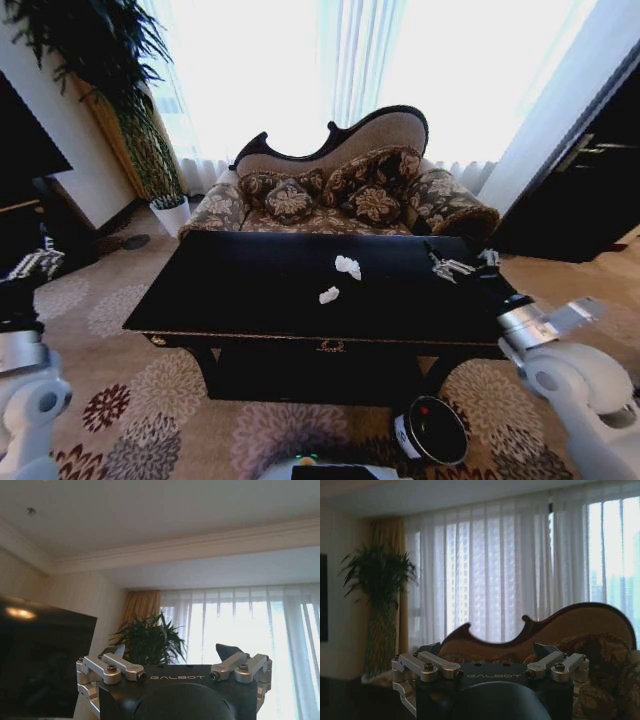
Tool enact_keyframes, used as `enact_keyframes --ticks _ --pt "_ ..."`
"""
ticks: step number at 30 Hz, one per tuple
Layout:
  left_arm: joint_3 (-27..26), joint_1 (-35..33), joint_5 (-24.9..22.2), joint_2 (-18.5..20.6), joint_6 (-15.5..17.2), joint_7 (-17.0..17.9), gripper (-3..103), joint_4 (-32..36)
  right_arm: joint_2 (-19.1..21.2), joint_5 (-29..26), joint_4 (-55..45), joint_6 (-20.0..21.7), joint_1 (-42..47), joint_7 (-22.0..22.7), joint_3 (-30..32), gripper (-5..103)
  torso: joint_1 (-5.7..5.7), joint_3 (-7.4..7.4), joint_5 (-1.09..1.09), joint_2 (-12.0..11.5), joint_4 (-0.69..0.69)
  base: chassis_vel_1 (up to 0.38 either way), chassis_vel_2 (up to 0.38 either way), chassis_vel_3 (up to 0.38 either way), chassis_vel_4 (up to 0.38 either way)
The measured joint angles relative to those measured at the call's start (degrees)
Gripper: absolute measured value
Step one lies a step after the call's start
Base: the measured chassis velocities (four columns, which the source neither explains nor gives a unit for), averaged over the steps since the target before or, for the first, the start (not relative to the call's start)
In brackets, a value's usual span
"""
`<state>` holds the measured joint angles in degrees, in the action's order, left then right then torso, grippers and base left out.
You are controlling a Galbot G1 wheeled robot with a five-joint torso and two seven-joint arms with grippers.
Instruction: Move to the front of the table and place the trash on the table into the trash bin.
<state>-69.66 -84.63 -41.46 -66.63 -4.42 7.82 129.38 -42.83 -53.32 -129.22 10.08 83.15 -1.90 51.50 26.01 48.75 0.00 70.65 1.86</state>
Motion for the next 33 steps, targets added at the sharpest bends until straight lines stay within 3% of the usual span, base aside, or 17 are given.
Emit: enact_keyframes --ticks 1,5,6,9,14,16,21,23,26,33 --pt "0.0 0.0 0.0 0.0 0.0 0.0 100 0.0 0.0 0.0 0.0 0.0 0.0 0.0 0.0 100 0.00 0.00 0.00 0.0 0.00 0.000 0.000 0.000 0.000" --pt "0.0 -0.7 0.5 -0.6 0.0 0.0 100 1.1 8.8 0.0 5.5 -1.2 -4.9 -0.9 -6.9 100 0.00 0.01 0.02 0.0 0.00 0.000 0.000 0.000 0.000" --pt "0.0 -0.7 0.5 -0.6 0.0 0.0 100 1.1 8.8 0.0 5.5 -1.2 -4.9 -0.9 -6.9 100 0.00 0.01 0.02 0.0 0.00 0.000 0.000 0.000 0.000" --pt "-0.6 -1.1 0.9 -0.9 0.0 0.0 100 0.6 14.3 0.0 9.3 -1.8 -10.7 -1.4 -14.2 100 0.00 0.00 -0.01 0.0 0.00 0.000 0.000 0.000 0.000" --pt "-1.8 -1.3 1.0 -0.9 -0.1 0.0 100 0.1 18.9 -0.2 13.9 -0.5 -22.5 -1.2 -25.3 100 0.00 0.00 -0.01 0.0 -0.02 0.000 0.000 0.000 0.000" --pt "-2.0 -1.3 1.0 -0.9 -0.1 0.0 100 0.0 19.4 -0.3 14.6 -0.2 -24.7 -1.1 -27.5 100 0.01 0.00 -0.02 0.0 -0.01 0.000 0.000 0.000 0.000" --pt "-2.4 -1.1 0.9 -1.0 -0.1 0.0 100 -0.6 20.8 -0.4 18.4 0.2 -39.1 -1.7 -43.1 100 0.00 0.00 -0.02 0.0 0.00 0.000 0.000 0.000 0.000" --pt "-2.3 -1.0 1.0 -1.1 -0.1 0.0 100 -0.8 20.9 -0.4 18.9 0.2 -42.0 -1.8 -46.1 100 0.00 0.00 -0.02 0.0 0.00 0.000 0.000 0.000 0.000" --pt "-1.8 -0.8 1.6 -1.3 -0.1 0.0 100 -1.0 20.3 -0.4 20.7 0.0 -49.0 -2.3 -54.2 100 0.01 0.00 -0.02 0.0 -0.01 0.000 0.000 0.000 0.000" --pt "-1.1 -0.7 2.2 -1.4 0.0 0.0 100 -1.0 18.1 -0.4 22.5 0.3 -57.1 -3.8 -66.0 100 0.00 0.00 -0.01 0.0 0.00 0.000 0.000 0.000 0.000"
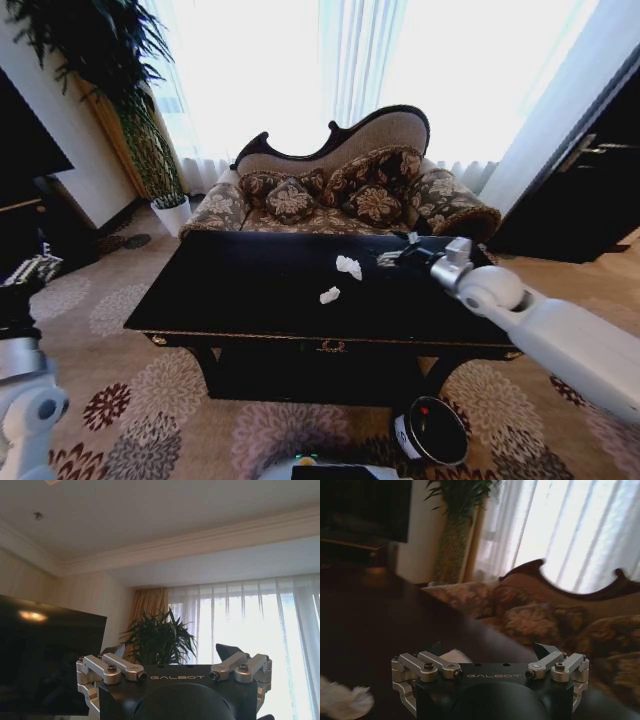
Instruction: Move to the front of the table and place the trash on the table into the trash bin.
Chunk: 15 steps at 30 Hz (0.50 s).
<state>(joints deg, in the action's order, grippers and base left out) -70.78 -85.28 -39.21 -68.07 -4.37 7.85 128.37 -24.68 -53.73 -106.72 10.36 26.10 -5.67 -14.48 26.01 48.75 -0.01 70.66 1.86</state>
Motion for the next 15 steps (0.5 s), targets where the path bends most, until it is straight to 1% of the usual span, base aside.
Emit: enact_keyframes --ticks 3,4,6,9,10,13,15 --pt "0.0 0.2 0.1 0.2 0.2 0.0 100 0.1 -1.5 0.3 1.2 0.4 -6.4 -0.4 -7.1 100 0.00 0.00 -0.02 0.0 0.00 0.000 0.000 0.000 0.000" --pt "0.0 0.2 0.1 0.2 0.2 0.0 100 0.1 -1.5 0.3 1.2 0.4 -6.4 -0.4 -7.1 100 0.00 0.00 -0.02 0.0 0.00 0.000 0.000 0.000 0.000" --pt "0.0 0.2 0.1 0.2 0.2 0.0 100 0.0 -2.5 0.4 2.2 0.8 -10.6 -0.5 -11.0 100 0.00 0.00 -0.01 0.0 -0.01 0.000 0.000 0.000 0.000" --pt "-0.1 0.2 0.1 0.2 0.2 0.0 100 -0.5 -3.9 0.4 3.9 1.3 -14.5 -0.5 -15.4 100 0.00 0.00 0.00 0.0 0.00 0.000 0.000 0.000 0.000" --pt "-0.1 0.2 0.1 0.2 0.2 0.0 100 -0.5 -3.9 0.4 3.9 1.3 -14.5 -0.5 -15.4 100 0.00 0.00 0.00 0.0 0.00 0.000 0.000 0.000 0.000" --pt "-0.3 0.2 0.0 0.3 0.2 0.1 100 -1.0 -5.0 0.7 5.8 2.4 -17.4 -0.6 -19.1 100 0.00 0.00 -0.01 0.0 -0.01 0.000 0.000 0.000 0.000" --pt "-0.3 0.3 0.0 0.2 0.2 0.1 100 -1.2 -5.4 0.9 6.4 2.8 -18.0 -0.8 -20.1 100 0.00 0.00 0.00 0.0 -0.01 0.000 0.000 0.000 0.000"
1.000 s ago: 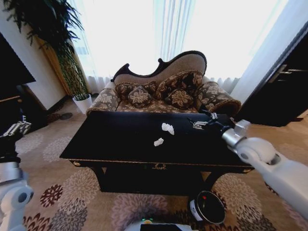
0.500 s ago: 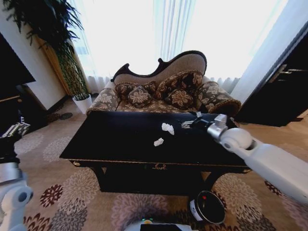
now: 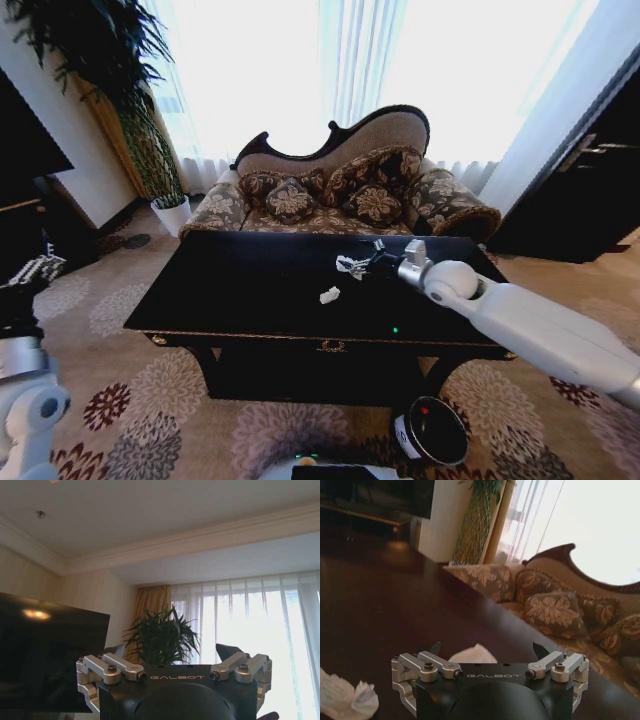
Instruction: Move to the front of the table and place the trash on the table into the trash bin.
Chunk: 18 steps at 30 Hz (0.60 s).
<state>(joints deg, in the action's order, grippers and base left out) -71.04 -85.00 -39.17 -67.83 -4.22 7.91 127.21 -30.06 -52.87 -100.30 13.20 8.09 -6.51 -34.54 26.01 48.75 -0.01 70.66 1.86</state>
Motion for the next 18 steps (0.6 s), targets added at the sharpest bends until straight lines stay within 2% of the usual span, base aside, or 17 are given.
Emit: enact_keyframes --ticks 10,12,16,18 --pt "0.3 0.4 0.0 0.1 -0.2 0.0 100 -0.9 -1.1 -0.1 1.5 5.1 -0.4 -0.3 -1.0 102 -0.01 0.00 0.00 0.0 0.01 0.000 0.000 0.000 0.000" --pt "0.5 0.4 0.1 0.1 -0.2 0.0 100 -1.0 -1.4 -0.4 1.8 6.4 -0.3 -0.2 -1.0 98 -0.01 0.00 0.00 0.0 0.01 0.000 0.000 0.000 0.000" --pt "0.5 0.5 0.2 0.0 -0.3 0.0 100 -1.2 -1.9 -0.9 2.5 7.0 -0.2 -0.1 -1.3 102 -0.01 0.00 0.00 0.0 0.01 0.000 0.000 0.000 0.000" --pt "0.5 0.5 0.2 0.0 -0.4 0.0 100 -1.5 -2.3 -1.3 2.9 7.0 -0.2 0.1 -1.4 100 -0.01 0.00 0.00 0.0 0.01 0.000 0.000 0.000 0.000"
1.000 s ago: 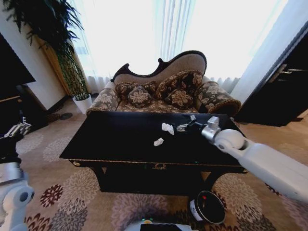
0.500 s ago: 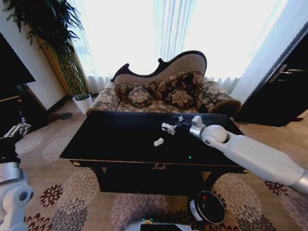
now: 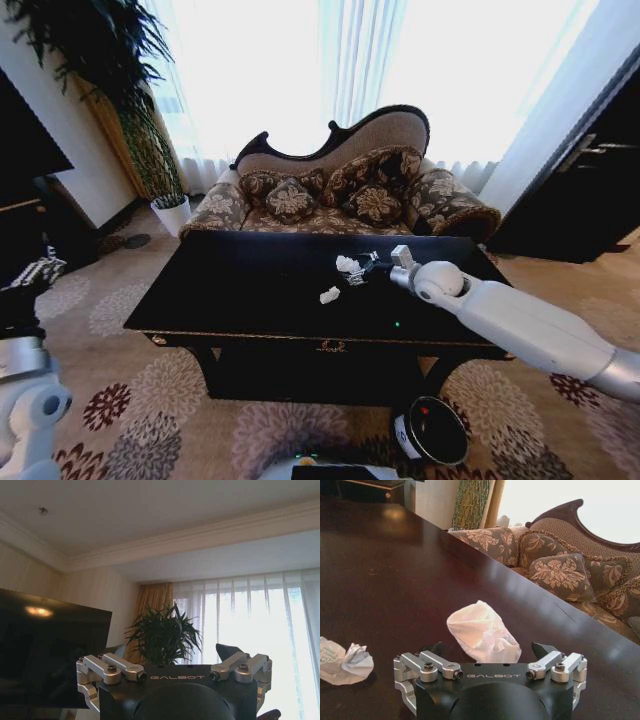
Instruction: Move to the front of the table and place the trash on the table into the trash bin.
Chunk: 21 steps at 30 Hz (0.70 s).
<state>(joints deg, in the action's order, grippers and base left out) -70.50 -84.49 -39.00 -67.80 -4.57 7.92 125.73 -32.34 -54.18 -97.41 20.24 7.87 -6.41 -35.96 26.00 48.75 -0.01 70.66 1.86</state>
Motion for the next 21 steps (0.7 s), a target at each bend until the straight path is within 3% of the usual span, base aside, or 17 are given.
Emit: enact_keyframes --ticks 2,5,8,10,12,13,15,16,21 --pt "0.0 0.0 0.0 0.0 0.0 0.0 100 -0.2 -0.1 -0.2 0.1 0.0 0.0 0.1 0.0 98 0.00 0.00 0.00 0.0 0.00 0.000 0.000 0.000 0.000" --pt "0.0 0.0 0.0 0.0 -0.2 0.0 100 -0.5 -0.3 -0.5 0.2 0.0 0.0 0.1 -0.1 83 0.00 0.00 0.00 0.0 -0.01 0.000 0.000 0.000 0.000" --pt "0.2 0.1 0.1 0.0 -0.2 0.0 100 -0.6 -0.2 -0.5 0.2 0.0 0.0 0.0 -0.1 78 0.00 0.00 0.00 0.0 -0.01 0.000 0.000 0.000 0.000" --pt "0.4 0.2 0.1 0.0 -0.2 0.0 100 -0.6 -0.1 -0.5 0.2 -0.1 0.0 -0.4 -0.1 67 0.00 0.00 0.00 0.0 0.00 0.000 0.000 0.000 0.000" --pt "0.4 0.2 0.1 0.0 -0.2 0.0 100 -0.6 0.0 -0.5 0.2 -0.2 0.0 -0.5 0.0 67 0.00 0.00 0.00 0.0 0.00 0.000 0.000 0.000 0.000" --pt "0.4 0.2 0.1 0.0 -0.3 0.0 100 -0.6 0.2 -0.5 0.3 -0.3 0.2 -0.7 0.2 56 0.00 0.00 0.00 0.0 0.00 0.000 0.000 0.000 0.000" --pt "0.4 0.2 0.1 0.0 -0.3 0.0 100 -0.5 0.4 -0.4 0.3 -0.4 0.4 -0.8 0.4 56 0.00 0.00 0.00 0.0 -0.01 0.000 0.000 0.000 0.000" --pt "0.4 0.1 0.1 0.0 -0.3 0.0 100 -0.4 0.5 -0.4 0.4 -0.6 0.5 -1.1 0.7 45 0.00 0.00 0.00 0.0 -0.01 0.000 0.000 0.000 0.000" --pt "0.1 0.0 -0.1 0.2 -0.3 0.0 100 0.0 1.1 -0.2 0.3 -1.3 1.6 -2.1 2.1 29 0.00 0.00 0.01 0.0 0.00 0.000 0.000 0.000 0.000"
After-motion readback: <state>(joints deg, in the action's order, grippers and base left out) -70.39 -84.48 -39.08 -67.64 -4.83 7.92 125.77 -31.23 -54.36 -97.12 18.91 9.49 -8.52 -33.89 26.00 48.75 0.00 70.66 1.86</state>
